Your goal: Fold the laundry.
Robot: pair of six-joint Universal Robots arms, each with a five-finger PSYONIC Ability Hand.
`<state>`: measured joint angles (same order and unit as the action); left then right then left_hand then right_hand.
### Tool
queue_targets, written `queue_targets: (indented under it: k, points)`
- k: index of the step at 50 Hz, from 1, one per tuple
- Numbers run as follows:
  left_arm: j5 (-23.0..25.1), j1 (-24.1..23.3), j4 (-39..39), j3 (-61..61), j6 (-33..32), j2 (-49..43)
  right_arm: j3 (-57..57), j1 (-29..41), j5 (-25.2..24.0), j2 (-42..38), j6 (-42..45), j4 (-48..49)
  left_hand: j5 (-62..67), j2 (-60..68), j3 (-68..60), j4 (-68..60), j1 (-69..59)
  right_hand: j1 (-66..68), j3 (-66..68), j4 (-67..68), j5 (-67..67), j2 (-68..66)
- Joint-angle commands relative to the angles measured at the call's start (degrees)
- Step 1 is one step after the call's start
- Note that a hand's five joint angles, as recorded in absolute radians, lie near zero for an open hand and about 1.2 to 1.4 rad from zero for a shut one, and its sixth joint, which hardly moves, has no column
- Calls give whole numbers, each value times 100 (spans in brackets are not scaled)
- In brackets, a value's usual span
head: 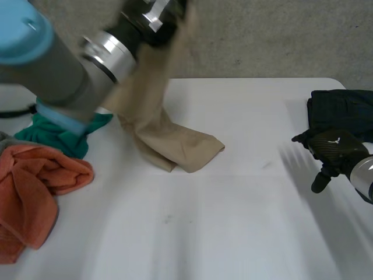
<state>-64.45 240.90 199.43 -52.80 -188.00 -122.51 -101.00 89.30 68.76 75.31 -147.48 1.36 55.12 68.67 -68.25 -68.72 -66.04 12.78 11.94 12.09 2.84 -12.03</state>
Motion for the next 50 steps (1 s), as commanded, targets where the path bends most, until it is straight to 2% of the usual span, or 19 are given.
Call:
queue_targets:
  k: [1, 3, 5, 7, 8, 10, 11, 16, 20, 24, 30, 33, 36, 40, 50]
  points:
    - [591, -1115, 341, -1978, -17, -141, 1, -272, -117, 98, -44, 66, 1488, 1133, -1175, -1128, -1396, -278, -194, -209, -284, 203]
    - [635, -1212, 386, -2216, -113, -281, 1, -325, -170, 107, -44, 66, 1488, 1133, -1175, -1128, -1396, -278, -194, -209, -284, 203]
    - [609, -1326, 403, -2436, -359, -422, 1, -378, -240, 107, -44, 40, 470, 114, -157, -109, -377, -278, -194, -209, -284, 203]
    - [556, -1379, 360, -2524, -561, -458, 10, -413, -292, 107, -44, 40, -1476, -1832, 1790, 1837, 1569, -278, -194, -209, -284, 203]
    - [486, -1396, 290, -2621, -762, -397, 10, -431, -336, 107, -44, 40, -3485, -3841, 3799, 3846, 3578, -278, -194, -209, -284, 203]
    - [389, -1405, 219, -2691, -948, -256, 19, -431, -381, 107, -52, 22, -5180, -5535, 5493, 5540, 5272, -278, -194, -209, -284, 203]
    - [328, -1397, 193, -2718, -1018, -177, 19, -431, -398, 107, -52, 14, -5512, -5867, 5825, 5872, 5604, -278, -194, -209, -284, 203]
    - [-444, -1187, 140, -2850, -1318, 577, 80, -291, -460, 212, -52, -144, -5512, -5867, 5825, 5872, 5604, -278, -194, -209, -284, 203]
    - [-1024, -941, 35, -2981, -1239, 1070, 159, -123, -451, 414, -52, -425, -5512, -5867, 5825, 5872, 5604, -278, -194, -209, -284, 203]
    - [-1316, -659, -456, -3087, -1186, 1388, 212, 113, -442, 687, 0, -926, -5512, -5867, 5825, 5872, 5604, -278, -194, -209, -284, 203]
    - [-1281, -334, -1843, -3175, -1256, 1476, -7, 509, -407, 828, 455, -1874, -5241, -5596, 5554, 5601, 5333, -278, -194, -209, -284, 203]
    - [-1123, -316, -2180, -3210, -1344, 1415, -218, 597, -425, 828, 834, -1912, -5238, -5594, 5552, 5599, 5331, -278, -194, -209, -284, 203]
    - [-833, -324, -2295, -3167, -1581, 1213, -482, 685, -442, 793, 1195, -1675, -5221, -5577, 5535, 5582, 5314, -278, -194, -209, -284, 203]
    - [-631, -438, -2286, -2982, -1871, 862, -780, 826, -381, 661, 1073, -981, -5406, -5761, 5719, 5766, 5498, -278, -194, -209, -284, 203]
    - [-832, -755, -2312, -1998, -2636, -343, -1264, 1124, -65, 292, 502, 504, -5512, -5867, 5825, 5872, 5604, 159, 243, 228, 154, -234]
